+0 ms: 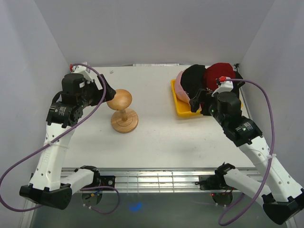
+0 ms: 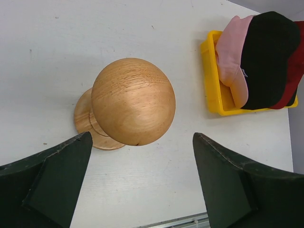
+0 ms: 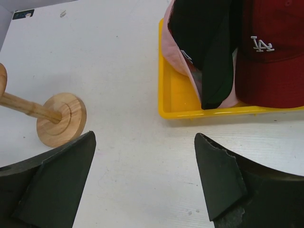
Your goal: Stack the hats
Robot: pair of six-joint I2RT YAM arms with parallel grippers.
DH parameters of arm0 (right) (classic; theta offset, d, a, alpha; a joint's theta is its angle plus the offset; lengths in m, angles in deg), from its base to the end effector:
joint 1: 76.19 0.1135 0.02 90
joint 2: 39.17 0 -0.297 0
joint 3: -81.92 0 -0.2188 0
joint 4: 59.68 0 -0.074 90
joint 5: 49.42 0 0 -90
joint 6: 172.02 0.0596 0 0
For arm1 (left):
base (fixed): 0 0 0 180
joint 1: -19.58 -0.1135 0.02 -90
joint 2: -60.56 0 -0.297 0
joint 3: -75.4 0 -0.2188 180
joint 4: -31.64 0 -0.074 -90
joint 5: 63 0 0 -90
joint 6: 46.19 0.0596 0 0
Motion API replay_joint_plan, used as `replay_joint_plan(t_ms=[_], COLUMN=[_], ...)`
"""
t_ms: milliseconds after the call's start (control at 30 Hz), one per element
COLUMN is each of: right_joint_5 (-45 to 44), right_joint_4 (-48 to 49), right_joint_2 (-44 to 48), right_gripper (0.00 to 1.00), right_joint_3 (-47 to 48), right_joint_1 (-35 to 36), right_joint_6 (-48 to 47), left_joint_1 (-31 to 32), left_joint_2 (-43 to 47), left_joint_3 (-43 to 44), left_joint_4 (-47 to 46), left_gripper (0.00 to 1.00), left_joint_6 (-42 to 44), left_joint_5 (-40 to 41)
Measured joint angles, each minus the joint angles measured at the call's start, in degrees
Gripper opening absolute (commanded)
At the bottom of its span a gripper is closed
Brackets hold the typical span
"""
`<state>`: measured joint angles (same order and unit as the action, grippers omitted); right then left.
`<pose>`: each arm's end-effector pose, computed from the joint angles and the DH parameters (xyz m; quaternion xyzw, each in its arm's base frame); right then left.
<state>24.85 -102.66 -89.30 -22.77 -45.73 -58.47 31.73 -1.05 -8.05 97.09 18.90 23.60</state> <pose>0.1398 0.0635 0.3944 0.0322 0.8038 0.1665 0.5702 0.1685 -0.0399 0.4323 -0.0818 0.8641 -0.1820 0.4620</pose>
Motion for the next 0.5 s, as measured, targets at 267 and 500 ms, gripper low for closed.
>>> replay_joint_plan(t_ms=[267,500], right_joint_5=[0.37,2.21], right_joint_4=[-3.21,-8.26], right_joint_2=[-1.95,-11.34], right_gripper=[0.89,0.92], right_joint_3=[4.31,15.04], right_joint_1=[0.00,-1.95], right_joint_6=[0.02,-0.04], left_joint_1=[0.00,0.00], left_joint_2=[0.00,-0.52], left_joint_3=[0.00,0.74], left_joint_4=[0.02,0.26], left_gripper=[0.98,0.98], left_joint_6=[-0.17,-0.83], left_joint_5=[-0.07,-0.50])
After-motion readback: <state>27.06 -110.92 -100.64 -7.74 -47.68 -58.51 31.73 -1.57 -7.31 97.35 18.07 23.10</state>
